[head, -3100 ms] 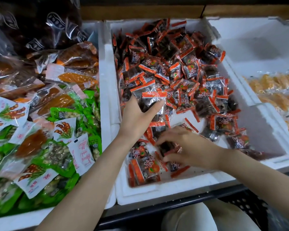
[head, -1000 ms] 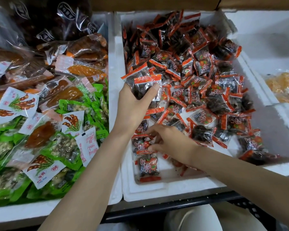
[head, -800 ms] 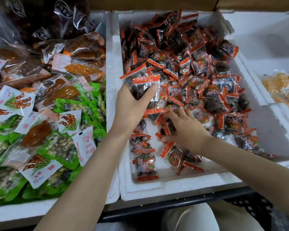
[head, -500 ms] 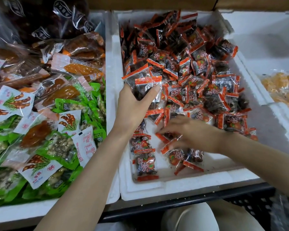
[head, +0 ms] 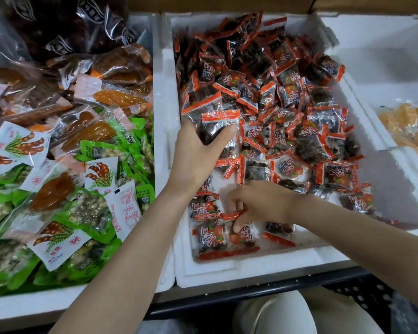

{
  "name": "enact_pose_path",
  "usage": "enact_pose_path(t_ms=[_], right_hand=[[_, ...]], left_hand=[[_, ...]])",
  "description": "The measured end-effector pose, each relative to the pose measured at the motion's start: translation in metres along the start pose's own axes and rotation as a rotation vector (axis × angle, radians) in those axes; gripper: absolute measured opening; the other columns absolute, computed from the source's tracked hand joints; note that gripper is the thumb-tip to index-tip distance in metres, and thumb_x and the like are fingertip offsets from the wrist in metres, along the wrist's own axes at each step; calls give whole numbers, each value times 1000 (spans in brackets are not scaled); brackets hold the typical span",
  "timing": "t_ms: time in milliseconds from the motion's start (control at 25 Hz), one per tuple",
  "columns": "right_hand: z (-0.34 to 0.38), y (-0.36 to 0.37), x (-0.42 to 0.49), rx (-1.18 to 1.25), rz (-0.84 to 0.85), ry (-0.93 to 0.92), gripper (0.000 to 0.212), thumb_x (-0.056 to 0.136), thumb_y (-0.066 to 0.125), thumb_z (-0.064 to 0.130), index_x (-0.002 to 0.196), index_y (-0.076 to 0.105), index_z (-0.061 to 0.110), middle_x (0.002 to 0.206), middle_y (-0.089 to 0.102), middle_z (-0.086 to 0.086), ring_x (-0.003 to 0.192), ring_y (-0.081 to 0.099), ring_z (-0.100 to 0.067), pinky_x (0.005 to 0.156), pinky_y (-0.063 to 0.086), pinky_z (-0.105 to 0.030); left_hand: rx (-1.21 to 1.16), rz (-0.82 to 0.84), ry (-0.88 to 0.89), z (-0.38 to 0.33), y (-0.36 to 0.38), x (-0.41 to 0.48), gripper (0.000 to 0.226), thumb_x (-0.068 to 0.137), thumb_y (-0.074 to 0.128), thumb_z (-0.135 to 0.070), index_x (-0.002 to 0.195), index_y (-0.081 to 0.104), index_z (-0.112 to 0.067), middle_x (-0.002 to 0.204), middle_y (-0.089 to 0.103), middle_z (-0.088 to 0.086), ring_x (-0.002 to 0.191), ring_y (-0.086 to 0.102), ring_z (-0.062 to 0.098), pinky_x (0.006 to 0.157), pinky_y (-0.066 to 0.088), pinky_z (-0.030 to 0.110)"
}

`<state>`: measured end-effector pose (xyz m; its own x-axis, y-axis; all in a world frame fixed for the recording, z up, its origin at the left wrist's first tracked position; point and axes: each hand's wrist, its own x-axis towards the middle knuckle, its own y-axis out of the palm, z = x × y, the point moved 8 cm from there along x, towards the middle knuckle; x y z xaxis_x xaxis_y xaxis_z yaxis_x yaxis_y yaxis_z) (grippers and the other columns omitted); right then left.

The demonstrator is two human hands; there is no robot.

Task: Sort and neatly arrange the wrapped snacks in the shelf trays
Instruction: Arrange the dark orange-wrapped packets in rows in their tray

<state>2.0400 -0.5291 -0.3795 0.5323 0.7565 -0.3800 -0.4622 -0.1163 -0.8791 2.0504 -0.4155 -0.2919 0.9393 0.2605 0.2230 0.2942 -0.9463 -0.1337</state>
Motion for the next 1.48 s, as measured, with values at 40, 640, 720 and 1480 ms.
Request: enact_pose_path(t_ms=[40, 640, 720, 1480], right_hand=[[2, -3, 1, -79, -23, 2, 34, 78, 68, 45, 99, 52, 23, 100, 60, 5, 85, 51, -10, 69, 36, -23], [8, -21, 17, 314, -341, 230, 37, 88, 63, 35, 115, 56, 11, 100, 66, -4, 84, 64, -18, 77, 54, -32], [0, -18, 25, 374, -271, 256, 32, 84, 68, 33, 105, 62, 9, 97, 67, -6, 84, 64, -18, 75, 53, -27], [-14, -29, 33, 673, -431, 219, 13, 84, 69, 15, 77, 62, 7, 72, 65, -4, 58, 63, -15, 56, 55, -24]], left_hand=[[0, 1, -2, 0, 0, 0, 25, 87, 68, -27, 107, 63, -12, 97, 70, -1, 91, 65, 8, 85, 53, 28], [-19, 4, -24, 2, -1, 0, 31, 86, 68, -27, 113, 61, -13, 102, 70, -1, 95, 66, 8, 89, 53, 36], [-14, 2, -39, 5, -1, 1, 33, 85, 69, -31, 112, 61, -12, 102, 69, 1, 95, 66, 11, 89, 53, 39], [-32, -42, -14, 2, -4, 4, 30, 86, 69, -22, 113, 61, -11, 102, 70, -4, 95, 66, 5, 86, 53, 25]])
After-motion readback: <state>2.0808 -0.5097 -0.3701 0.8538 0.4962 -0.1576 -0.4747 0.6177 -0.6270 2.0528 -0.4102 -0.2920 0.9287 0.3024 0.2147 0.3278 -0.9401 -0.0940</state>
